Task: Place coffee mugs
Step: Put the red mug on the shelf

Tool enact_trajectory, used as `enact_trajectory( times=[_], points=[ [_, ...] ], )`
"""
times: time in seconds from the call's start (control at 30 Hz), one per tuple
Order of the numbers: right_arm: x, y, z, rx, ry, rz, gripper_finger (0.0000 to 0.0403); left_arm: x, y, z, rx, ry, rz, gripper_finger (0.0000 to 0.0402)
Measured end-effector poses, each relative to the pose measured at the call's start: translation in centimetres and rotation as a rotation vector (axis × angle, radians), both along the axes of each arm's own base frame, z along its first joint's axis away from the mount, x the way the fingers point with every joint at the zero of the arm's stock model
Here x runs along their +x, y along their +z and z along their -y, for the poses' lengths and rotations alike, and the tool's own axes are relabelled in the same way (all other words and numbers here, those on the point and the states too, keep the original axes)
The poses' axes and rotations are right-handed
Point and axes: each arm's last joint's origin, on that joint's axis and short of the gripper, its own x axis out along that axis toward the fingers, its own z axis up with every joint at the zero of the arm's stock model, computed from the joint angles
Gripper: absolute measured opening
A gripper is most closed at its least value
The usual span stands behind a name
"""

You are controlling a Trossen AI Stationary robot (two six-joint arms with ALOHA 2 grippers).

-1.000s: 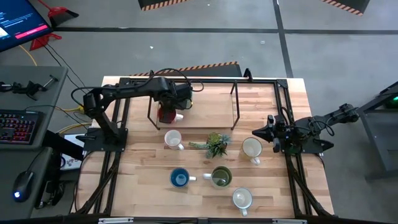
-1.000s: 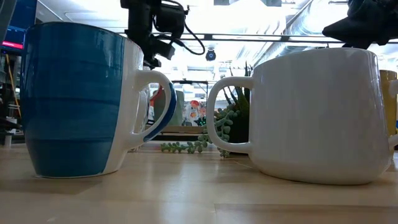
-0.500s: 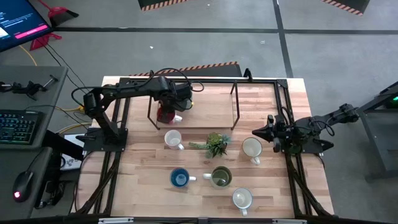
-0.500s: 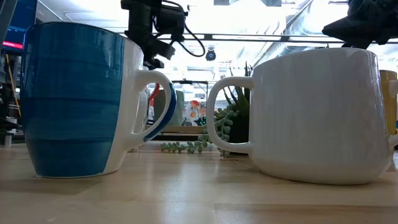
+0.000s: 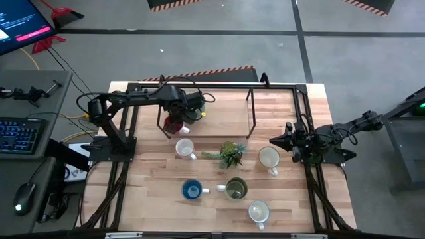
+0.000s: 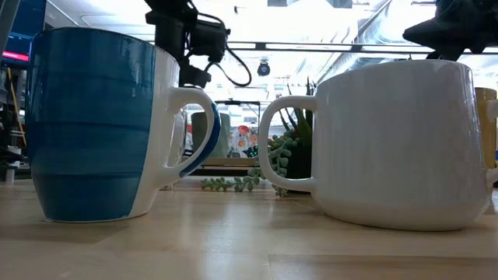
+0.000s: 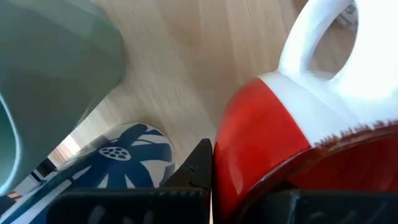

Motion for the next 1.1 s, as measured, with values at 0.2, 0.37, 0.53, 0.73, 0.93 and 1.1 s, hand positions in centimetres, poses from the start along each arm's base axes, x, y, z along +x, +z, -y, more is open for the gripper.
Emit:
enact_trajectory(
  times=[0.2, 0.37, 0.53, 0.73, 0.93, 1.1],
  points=[
    [0.0, 0.0, 0.0, 0.0, 0.0, 0.0, 0.0, 0.7, 1.0, -0.8, 0.042, 0.015, 0.05, 0.0005],
    [0.0, 0.0, 0.0, 0.023, -0.001, 0.005, 0.0, 0.7, 1.4, -0.9, 0.032, -0.013, 0.05, 0.0005],
    [0.0, 0.0, 0.0, 0.028, 0.0, 0.005, 0.0, 0.6, 1.4, -0.9, 0.014, -0.02, 0.049, 0.0005],
    [0.0, 0.0, 0.0, 0.028, 0.0, 0.005, 0.0, 0.6, 1.3, -0.9, -0.007, -0.049, 0.048, 0.0005],
    [0.0, 0.1, 0.0, 0.028, 0.003, 0.005, 0.0, 0.6, 1.4, -0.9, -0.01, -0.065, 0.047, 0.0005],
    [0.0, 0.1, 0.0, 0.028, 0.003, 0.005, 0.0, 0.5, 1.4, -1.2, -0.012, -0.061, 0.047, 0.0008]
  ],
)
